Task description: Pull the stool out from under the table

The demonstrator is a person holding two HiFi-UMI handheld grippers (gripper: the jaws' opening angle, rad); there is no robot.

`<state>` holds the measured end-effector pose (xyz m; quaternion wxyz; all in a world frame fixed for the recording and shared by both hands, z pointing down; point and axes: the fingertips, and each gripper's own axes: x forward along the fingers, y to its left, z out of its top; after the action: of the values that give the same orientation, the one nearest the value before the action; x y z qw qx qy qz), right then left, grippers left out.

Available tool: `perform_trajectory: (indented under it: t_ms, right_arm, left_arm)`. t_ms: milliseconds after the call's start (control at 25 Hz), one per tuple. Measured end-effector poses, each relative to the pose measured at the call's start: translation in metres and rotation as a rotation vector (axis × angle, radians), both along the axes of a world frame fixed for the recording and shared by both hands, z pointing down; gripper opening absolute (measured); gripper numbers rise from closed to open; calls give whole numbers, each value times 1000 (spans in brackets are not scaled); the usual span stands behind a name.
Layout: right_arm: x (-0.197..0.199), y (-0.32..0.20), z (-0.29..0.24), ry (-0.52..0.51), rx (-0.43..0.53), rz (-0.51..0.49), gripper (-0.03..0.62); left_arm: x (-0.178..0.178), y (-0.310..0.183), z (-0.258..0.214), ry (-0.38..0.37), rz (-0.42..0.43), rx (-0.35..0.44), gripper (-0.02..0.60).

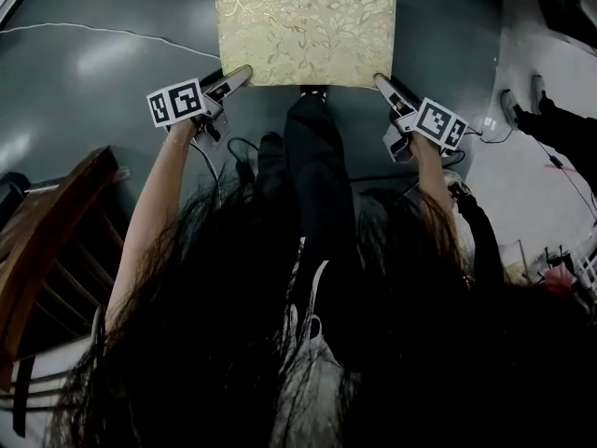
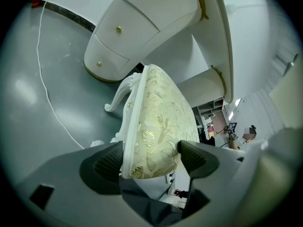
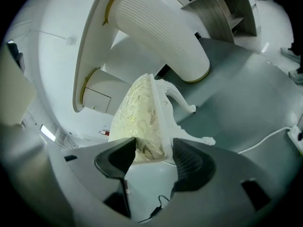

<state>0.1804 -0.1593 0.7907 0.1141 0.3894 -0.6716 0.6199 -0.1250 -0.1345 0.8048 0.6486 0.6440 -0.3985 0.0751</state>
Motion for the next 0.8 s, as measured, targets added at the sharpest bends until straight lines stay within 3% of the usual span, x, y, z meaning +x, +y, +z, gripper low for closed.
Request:
perform_trajectory:
  t_ms: [320, 560, 640, 800]
  right_arm:
    - [0, -6, 8, -1, -57, -24, 253]
    - [-1, 14, 12, -12, -94, 27, 253]
    - [-1, 14, 11, 5, -77, 53, 253]
    - [3, 12, 6, 92, -49, 60, 253]
  left_arm:
    - [0, 2, 3, -4, -12, -57, 380]
    - [-7, 8, 8, 0, -34, -110, 380]
    - [-8, 9, 6, -15, -28, -89, 380]
    - [-9, 13, -4, -98, 72, -28, 380]
